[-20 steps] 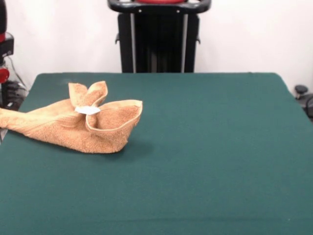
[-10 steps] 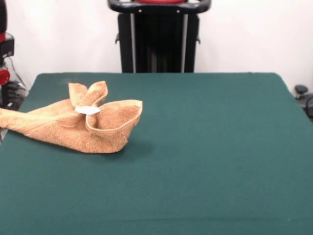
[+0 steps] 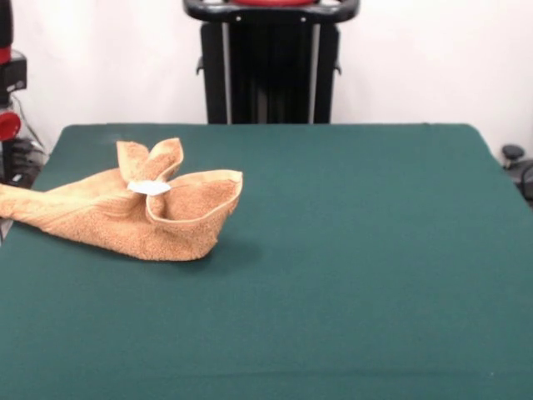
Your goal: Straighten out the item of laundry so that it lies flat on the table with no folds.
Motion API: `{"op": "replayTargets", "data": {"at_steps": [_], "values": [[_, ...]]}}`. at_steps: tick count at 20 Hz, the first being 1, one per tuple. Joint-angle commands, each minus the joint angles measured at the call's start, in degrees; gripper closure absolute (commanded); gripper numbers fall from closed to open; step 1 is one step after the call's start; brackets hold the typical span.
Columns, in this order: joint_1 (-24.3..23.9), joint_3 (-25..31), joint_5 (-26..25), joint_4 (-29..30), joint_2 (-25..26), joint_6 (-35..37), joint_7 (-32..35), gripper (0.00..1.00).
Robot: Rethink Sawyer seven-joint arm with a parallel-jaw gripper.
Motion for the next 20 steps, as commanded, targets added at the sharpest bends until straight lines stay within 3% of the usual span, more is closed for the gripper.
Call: {"op": "replayTargets", "data": {"at_steps": [1,5,7,13,20], "values": [[4.93,3.78,2.53,11.69,-2.83,4.95,-10.86,1.0],[7.65,1.78,2.07,13.65,-4.74,3.32,-5.7,1.0],[7.63,1.53,1.01,13.7,-5.17,2.8,-6.56,1.0],[0.08,4.29,0.03,9.48,-2.18,5.62,-18.86,1.0],[-5.48,8.14,-0.86,4.57,1.74,8.69,-29.2,1.0]]}}
